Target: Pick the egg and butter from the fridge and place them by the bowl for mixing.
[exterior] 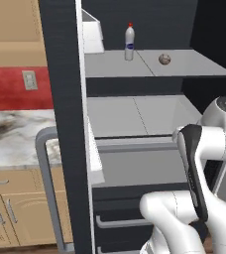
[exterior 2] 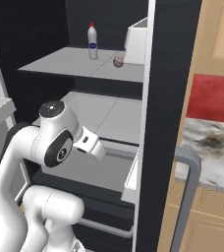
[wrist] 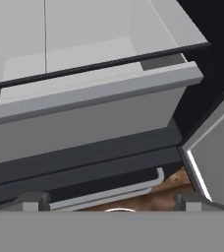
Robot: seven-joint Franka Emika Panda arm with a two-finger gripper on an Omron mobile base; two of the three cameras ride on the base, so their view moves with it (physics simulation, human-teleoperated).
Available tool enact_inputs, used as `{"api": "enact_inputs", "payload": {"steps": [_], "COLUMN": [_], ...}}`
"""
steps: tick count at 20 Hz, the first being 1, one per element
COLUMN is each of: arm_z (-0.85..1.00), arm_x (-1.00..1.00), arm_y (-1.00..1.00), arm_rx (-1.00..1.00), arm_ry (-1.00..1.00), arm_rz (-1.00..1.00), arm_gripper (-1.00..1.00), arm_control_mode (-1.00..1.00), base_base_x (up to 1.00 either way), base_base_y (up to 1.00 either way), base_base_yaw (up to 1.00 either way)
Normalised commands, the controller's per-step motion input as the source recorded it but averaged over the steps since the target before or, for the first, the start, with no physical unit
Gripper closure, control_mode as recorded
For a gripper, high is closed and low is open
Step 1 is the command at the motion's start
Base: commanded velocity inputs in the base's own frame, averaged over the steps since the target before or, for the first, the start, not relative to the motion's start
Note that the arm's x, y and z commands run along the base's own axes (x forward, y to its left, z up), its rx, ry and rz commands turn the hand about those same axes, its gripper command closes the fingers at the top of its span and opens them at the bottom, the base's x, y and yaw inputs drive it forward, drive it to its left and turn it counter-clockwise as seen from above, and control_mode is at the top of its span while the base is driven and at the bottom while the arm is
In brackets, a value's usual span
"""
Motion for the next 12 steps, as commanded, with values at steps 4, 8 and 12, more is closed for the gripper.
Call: {"api": "enact_inputs", "payload": {"steps": [4,8,12], "arm_z": [0.00,0.00,0.00], "arm_x": [0.00,0.00,0.00], "arm_y": [0.00,0.00,0.00], "arm_rx": [0.00,0.00,0.00], "arm_ry": [0.00,0.00,0.00], "arm_rz": [0.00,0.00,0.00], "arm_gripper": [-1.00,-1.00,-1.00], "arm_control_mode": [1.00,1.00,1.00], "base_base_x": [0.55,0.45,0.08], "base_base_y": [0.00,0.00,0.00], "base_base_yaw": [0.00,0.00,0.00]}}
